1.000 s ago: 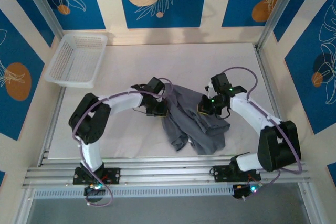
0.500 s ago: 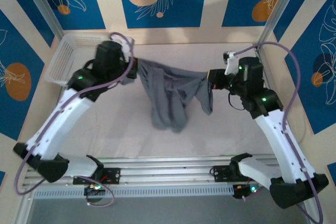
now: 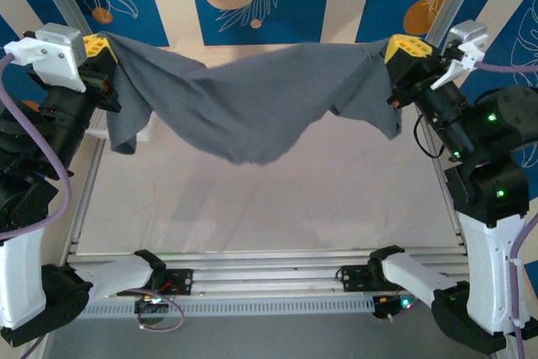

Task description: Fold the inside-out t-shirt

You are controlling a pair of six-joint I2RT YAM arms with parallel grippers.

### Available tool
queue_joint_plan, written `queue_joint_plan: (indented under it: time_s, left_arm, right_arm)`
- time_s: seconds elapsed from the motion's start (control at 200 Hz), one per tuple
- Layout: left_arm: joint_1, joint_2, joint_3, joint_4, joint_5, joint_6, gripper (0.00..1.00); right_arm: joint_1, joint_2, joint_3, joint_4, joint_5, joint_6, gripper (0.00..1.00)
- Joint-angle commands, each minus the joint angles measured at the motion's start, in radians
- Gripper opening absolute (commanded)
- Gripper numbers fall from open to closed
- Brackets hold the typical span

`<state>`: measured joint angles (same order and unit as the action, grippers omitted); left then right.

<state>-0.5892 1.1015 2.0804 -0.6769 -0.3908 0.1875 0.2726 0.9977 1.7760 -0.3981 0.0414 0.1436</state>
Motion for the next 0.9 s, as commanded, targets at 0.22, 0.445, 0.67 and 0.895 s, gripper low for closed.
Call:
queue_joint_plan:
  time_s: [0.22,0.445,0.67,0.895]
  left_arm:
    - [0.005,0.077,0.096,-0.015,-0.049,0.037,0.00]
    - [0.101,0.273,-0.041,-0.043,-0.114,-0.012,0.00]
    - [0.382,0.543,-0.060,-0.003,0.188,-0.372,0.55]
    - [0.403,0.559,-0.063,-0.007,0.449,-0.384,0.89]
  right_arm:
    - [-0.016,0.093,0.137,-0.040,0.046,-0.043,0.00]
    - [-0.126,0.365,0.258,-0.249,0.010,0.118,0.00]
    - [-0.212,0.754,0.625,-0.504,-0.165,0.240,0.66]
    - [-0.242,1.052,1.229,-1.010,-0.289,0.143,0.74]
